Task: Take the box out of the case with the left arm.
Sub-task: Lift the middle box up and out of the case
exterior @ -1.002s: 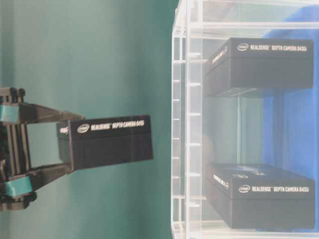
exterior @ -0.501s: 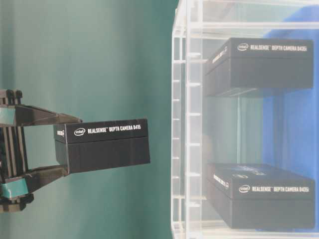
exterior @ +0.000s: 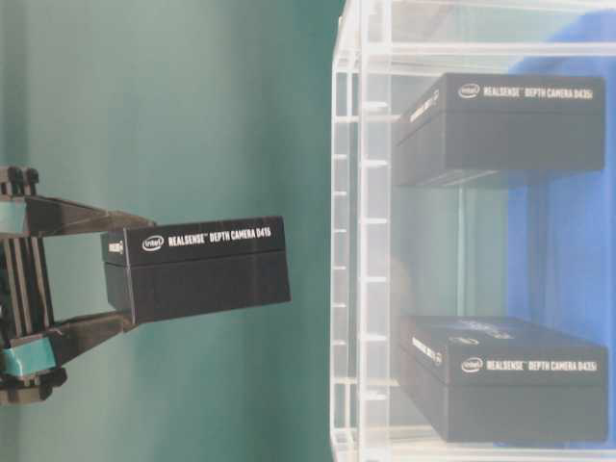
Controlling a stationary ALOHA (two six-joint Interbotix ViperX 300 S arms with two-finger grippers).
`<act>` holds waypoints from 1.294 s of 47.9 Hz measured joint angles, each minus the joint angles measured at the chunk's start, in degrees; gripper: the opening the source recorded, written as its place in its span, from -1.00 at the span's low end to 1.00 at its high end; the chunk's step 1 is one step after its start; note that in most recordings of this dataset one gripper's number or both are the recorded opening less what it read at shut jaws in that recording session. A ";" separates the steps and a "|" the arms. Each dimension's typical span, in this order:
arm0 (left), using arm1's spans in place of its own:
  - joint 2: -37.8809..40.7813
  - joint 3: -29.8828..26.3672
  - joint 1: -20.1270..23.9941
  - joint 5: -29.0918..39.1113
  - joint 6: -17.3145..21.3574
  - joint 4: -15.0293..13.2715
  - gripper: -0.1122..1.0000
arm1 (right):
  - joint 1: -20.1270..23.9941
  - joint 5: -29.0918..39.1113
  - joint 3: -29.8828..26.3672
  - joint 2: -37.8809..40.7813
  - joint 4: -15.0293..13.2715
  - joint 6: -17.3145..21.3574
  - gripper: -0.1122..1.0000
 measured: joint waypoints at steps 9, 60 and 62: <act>0.00 0.00 0.00 -0.09 -0.09 0.00 0.32 | 0.00 0.00 0.00 0.00 0.00 0.09 -0.67; 0.53 0.00 -20.39 -2.29 -17.05 0.26 0.32 | 0.00 0.00 0.00 0.00 -0.97 -0.09 -0.67; 0.62 0.00 -21.27 -2.29 -18.28 0.26 0.32 | 0.00 0.00 0.00 0.00 -0.97 -0.09 -0.67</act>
